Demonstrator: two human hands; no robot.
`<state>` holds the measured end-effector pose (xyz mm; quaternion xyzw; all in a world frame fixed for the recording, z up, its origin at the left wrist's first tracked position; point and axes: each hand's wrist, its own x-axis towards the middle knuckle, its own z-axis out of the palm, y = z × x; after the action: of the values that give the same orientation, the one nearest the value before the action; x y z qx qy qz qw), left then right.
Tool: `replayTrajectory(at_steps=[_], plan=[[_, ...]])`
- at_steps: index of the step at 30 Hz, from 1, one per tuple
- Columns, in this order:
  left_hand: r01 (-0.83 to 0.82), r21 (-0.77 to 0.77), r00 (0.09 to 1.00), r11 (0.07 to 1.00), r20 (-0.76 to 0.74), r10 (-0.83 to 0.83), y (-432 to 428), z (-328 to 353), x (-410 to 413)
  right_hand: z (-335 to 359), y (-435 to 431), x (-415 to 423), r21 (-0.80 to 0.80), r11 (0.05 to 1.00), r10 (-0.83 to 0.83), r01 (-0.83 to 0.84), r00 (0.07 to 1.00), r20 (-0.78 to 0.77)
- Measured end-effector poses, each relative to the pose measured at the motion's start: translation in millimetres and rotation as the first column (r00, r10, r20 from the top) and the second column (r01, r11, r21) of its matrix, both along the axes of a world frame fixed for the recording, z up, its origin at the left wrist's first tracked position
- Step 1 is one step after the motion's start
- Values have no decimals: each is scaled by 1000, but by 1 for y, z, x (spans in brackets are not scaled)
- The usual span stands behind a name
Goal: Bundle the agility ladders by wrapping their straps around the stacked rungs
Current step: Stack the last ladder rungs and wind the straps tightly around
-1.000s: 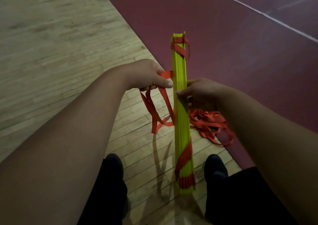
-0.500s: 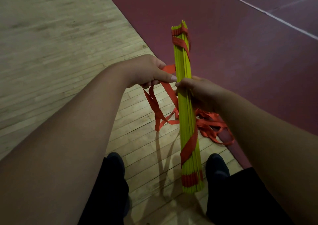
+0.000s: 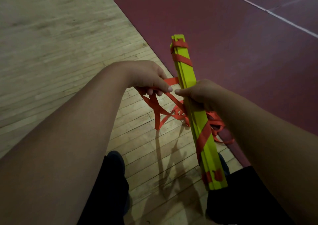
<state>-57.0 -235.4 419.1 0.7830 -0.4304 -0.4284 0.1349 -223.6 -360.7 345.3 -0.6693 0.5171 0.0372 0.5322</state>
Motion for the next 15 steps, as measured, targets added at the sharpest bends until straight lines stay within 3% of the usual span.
replayTrajectory(at_steps=[4,8,12,15], plan=[[32,58,999,998,-21,-31,2,3,-3,-6,-2,1,-131,991,-10,-6,992,-123],[41,38,999,998,14,-42,3,11,-2,-7,-10,-3,-298,954,-6,-40,988,-152],[69,41,998,997,9,-69,6,15,-3,-10,-14,-2,-278,960,7,-42,992,-125],[45,-15,999,999,-13,-45,9,15,2,-11,-16,1,-160,985,43,-57,995,-91]])
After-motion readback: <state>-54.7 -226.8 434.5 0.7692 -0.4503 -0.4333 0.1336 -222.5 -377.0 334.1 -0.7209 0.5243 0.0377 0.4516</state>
